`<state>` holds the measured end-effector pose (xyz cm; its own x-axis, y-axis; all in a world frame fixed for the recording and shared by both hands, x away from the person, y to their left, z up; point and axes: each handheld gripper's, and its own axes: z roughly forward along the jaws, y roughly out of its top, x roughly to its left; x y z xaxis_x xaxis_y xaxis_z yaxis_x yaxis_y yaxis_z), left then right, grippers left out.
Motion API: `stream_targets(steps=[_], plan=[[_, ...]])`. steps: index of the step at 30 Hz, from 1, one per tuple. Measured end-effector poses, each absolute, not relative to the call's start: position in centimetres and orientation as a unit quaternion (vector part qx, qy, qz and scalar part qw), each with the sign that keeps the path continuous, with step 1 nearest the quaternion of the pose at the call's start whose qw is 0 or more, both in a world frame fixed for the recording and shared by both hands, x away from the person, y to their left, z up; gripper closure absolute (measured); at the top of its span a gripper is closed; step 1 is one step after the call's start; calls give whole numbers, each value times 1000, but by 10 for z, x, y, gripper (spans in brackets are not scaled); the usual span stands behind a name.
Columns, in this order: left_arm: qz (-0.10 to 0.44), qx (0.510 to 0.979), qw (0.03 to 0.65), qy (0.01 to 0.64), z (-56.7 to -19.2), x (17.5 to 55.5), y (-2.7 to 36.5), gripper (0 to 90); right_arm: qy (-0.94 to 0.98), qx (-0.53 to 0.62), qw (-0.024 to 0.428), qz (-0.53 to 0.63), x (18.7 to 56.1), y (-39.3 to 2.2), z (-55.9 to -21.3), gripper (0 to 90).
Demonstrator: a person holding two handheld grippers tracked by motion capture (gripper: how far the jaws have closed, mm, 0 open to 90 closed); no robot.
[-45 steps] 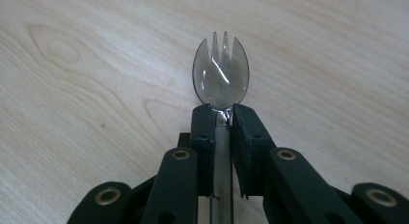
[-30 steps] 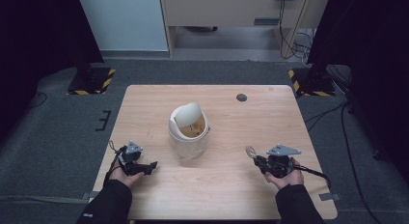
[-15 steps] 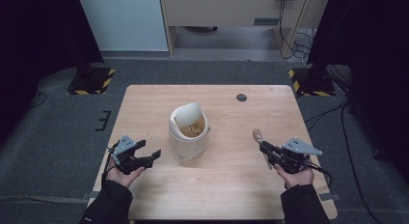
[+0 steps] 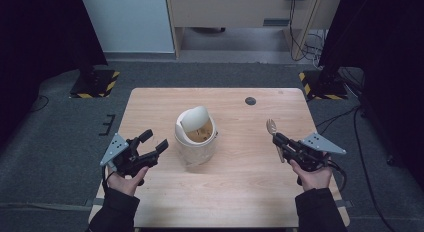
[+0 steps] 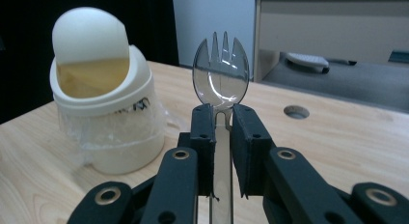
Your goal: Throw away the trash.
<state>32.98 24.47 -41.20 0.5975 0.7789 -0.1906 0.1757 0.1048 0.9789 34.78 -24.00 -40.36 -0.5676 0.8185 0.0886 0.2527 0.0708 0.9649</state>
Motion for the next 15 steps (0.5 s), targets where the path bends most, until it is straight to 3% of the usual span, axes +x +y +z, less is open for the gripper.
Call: stream_targets(steps=[15], plan=[[239, 606, 682, 332, -367, 330, 197, 292, 675, 339, 259, 602, 353, -215, -372, 800]])
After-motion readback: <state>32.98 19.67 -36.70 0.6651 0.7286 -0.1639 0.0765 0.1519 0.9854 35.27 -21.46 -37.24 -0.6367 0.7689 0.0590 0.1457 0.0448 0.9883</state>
